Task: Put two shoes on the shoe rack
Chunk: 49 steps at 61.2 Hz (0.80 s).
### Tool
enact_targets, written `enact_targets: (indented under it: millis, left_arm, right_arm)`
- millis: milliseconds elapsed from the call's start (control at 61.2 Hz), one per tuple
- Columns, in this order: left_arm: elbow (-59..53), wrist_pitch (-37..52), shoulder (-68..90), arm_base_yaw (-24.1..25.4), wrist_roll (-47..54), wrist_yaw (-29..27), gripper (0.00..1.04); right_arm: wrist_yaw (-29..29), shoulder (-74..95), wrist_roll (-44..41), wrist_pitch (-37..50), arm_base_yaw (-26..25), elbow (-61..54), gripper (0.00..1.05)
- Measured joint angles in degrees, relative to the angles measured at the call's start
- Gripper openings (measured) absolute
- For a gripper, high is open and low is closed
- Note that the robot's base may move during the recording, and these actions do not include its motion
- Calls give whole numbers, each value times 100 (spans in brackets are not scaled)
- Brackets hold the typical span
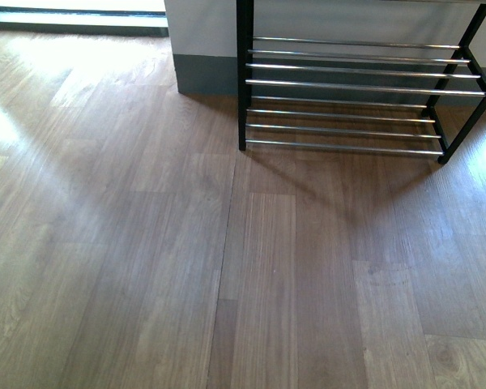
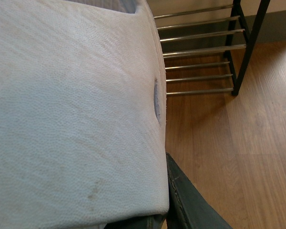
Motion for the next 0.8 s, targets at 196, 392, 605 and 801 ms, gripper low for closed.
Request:
enact_targets:
  millis: [196, 392, 605, 801]
  left_arm:
    - [-2, 0, -2, 2, 2, -4, 2]
    - [-4, -4, -13, 2, 2, -7, 2]
    - [-4, -4, -13, 2, 4, -7, 2]
    - [-4, -4, -13, 2, 13, -7, 2]
  right_arm:
    - [0, 0, 0, 0, 0, 0, 1]
    - [-2, -4, 0, 0, 0, 0, 1]
    - [-2, -7, 0, 0, 0, 0, 1]
    - [-2, -7, 0, 0, 0, 0, 1]
